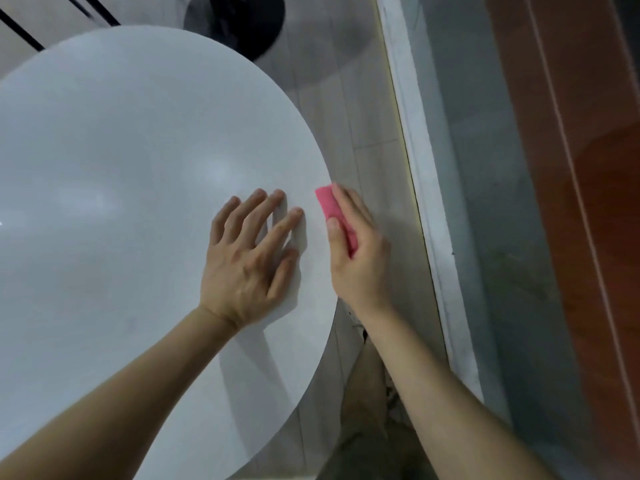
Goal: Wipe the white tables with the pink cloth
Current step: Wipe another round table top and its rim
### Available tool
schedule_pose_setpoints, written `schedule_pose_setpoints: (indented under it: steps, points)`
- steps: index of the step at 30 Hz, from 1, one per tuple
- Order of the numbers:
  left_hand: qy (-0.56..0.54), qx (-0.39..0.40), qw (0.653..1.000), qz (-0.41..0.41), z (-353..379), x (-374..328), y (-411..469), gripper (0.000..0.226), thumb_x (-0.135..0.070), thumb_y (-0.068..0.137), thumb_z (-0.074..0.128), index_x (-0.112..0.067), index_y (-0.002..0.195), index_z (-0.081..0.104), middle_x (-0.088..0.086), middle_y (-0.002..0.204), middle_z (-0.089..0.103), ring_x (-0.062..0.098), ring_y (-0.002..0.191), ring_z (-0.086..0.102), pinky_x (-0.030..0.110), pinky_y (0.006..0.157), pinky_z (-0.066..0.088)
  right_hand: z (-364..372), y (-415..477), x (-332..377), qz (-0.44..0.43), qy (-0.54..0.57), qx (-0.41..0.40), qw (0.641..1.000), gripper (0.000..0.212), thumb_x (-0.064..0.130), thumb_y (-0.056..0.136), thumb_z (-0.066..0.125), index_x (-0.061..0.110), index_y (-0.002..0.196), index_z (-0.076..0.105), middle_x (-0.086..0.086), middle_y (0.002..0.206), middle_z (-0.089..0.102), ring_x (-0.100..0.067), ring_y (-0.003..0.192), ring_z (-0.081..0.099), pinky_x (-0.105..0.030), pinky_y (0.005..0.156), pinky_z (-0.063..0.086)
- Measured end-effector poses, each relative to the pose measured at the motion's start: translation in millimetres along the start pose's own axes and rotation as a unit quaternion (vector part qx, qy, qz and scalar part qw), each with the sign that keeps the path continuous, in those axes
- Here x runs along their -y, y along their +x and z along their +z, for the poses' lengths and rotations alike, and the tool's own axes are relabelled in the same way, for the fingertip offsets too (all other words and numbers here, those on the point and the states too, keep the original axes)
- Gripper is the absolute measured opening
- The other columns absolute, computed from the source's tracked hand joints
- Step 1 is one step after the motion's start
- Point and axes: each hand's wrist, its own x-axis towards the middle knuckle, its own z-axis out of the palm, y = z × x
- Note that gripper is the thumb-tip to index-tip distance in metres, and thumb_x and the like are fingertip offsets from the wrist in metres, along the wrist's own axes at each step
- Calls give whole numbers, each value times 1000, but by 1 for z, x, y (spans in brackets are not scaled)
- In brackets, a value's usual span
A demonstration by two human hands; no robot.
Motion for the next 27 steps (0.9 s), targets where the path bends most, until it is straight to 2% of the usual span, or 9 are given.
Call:
schedule_pose_setpoints:
  steps: [5, 7, 9, 12, 15, 17, 20, 22, 27]
  points:
    - [-12, 1, 1000, 1, -6, -3, 0, 55, -40, 105, 56, -17, 155, 62, 9, 165, 52, 34, 153, 47, 57, 121, 37, 20, 174, 29, -29, -31, 190, 981, 48, 17, 110, 57, 21, 157, 56, 3, 159, 58, -12, 144, 55, -34, 124, 42]
    - [-32, -10, 999, -3, -10, 2, 19, 45, -39, 103, 59, -16, 139, 72, 5, 144, 68, 34, 126, 63, 50, 100, 46, 27, 192, 36, -14, -31, 208, 978, 47, 16, 110, 58, 22, 157, 56, 4, 157, 59, -10, 144, 55, -33, 124, 42]
    - [-43, -47, 997, -32, -15, 15, 50, 30, -34, 105, 58, -17, 122, 75, 1, 117, 74, 31, 100, 64, 47, 84, 46, 26, 168, 36, -6, -22, 184, 983, 47, 13, 111, 57, 18, 157, 56, 2, 160, 56, -12, 147, 52, -33, 125, 40]
    - [-10, -127, 977, -171, -20, 61, 102, 28, -34, 109, 54, -18, 123, 73, 5, 120, 70, 32, 113, 62, 48, 95, 47, 4, 108, 24, -11, -32, 141, 989, 47, 14, 114, 53, 15, 161, 50, 4, 165, 49, -1, 151, 44, -26, 127, 36]
    - [38, -89, 953, -288, -13, 115, 139, 41, -41, 113, 41, -24, 144, 64, 7, 141, 61, 32, 133, 53, 49, 115, 39, -5, 72, 15, -18, -55, 133, 989, 49, 18, 116, 50, 19, 165, 44, 10, 170, 42, 5, 154, 37, -18, 126, 32]
    - [58, -68, 947, -309, -6, 136, 155, 42, -43, 112, 39, -29, 146, 60, 8, 144, 56, 33, 136, 50, 48, 118, 35, 4, 101, 21, -27, -57, 151, 986, 48, 18, 116, 50, 16, 163, 46, 6, 168, 46, -2, 154, 41, -22, 127, 34]
    - [85, -109, 939, -315, 7, 140, 159, 35, -42, 110, 46, -32, 141, 61, 5, 140, 55, 29, 132, 51, 46, 115, 37, 36, 193, 29, -56, -38, 210, 975, 44, 19, 114, 52, 18, 158, 55, 3, 159, 57, -11, 148, 52, -28, 125, 39]
    - [88, -122, 938, -314, 10, 139, 157, 33, -41, 109, 50, -34, 140, 61, 4, 139, 56, 27, 130, 52, 45, 110, 39, 58, 242, 36, -30, -7, 248, 968, 44, 21, 112, 55, 21, 156, 57, 4, 154, 62, -12, 144, 56, -34, 123, 43]
    - [89, -106, 936, -323, 6, 140, 156, 33, -39, 108, 54, -35, 141, 61, 2, 140, 55, 26, 130, 53, 44, 109, 39, 35, 200, 31, 22, 53, 226, 972, 42, 12, 111, 58, 17, 153, 60, 4, 154, 62, -6, 145, 54, -30, 124, 42]
